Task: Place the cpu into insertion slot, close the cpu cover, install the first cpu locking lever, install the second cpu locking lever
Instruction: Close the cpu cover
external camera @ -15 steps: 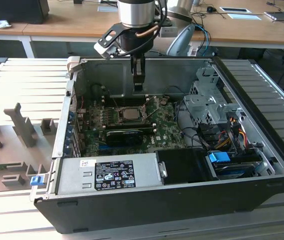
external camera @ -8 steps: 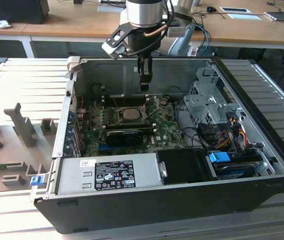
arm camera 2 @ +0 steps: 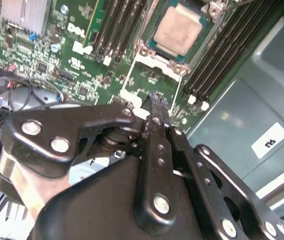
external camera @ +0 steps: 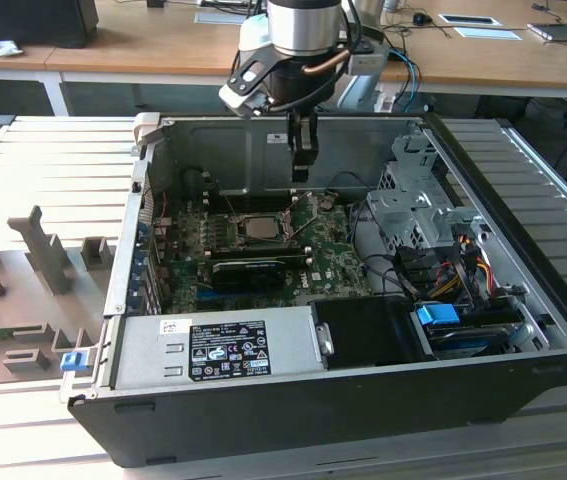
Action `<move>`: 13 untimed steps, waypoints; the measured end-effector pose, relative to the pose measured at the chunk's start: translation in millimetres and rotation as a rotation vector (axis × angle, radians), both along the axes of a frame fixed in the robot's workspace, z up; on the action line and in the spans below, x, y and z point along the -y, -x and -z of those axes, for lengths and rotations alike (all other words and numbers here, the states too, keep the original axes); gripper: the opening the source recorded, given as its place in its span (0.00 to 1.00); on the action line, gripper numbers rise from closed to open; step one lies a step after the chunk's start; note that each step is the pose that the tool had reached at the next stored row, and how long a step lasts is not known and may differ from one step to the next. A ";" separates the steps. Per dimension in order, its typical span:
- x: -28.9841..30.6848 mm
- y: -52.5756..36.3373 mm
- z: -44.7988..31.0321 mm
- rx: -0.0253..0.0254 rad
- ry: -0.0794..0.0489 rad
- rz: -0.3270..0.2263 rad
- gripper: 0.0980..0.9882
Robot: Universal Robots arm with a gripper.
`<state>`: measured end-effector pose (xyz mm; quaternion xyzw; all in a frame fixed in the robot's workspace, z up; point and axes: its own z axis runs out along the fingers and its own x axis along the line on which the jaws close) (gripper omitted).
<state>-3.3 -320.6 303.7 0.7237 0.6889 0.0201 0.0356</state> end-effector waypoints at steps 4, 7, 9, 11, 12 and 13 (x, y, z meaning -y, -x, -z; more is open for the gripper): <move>0.0 -1.4 2.5 0.0001 0.001 0.000 0.01; 0.1 -4.1 3.5 -0.0001 0.005 0.000 0.01; 0.0 -7.7 3.7 0.0000 0.005 0.000 0.01; 0.0 -9.6 3.9 0.0000 0.005 0.000 0.01; 0.0 -9.9 4.2 0.0000 0.005 0.000 0.01; 0.0 -10.3 4.4 0.0000 0.005 0.000 0.01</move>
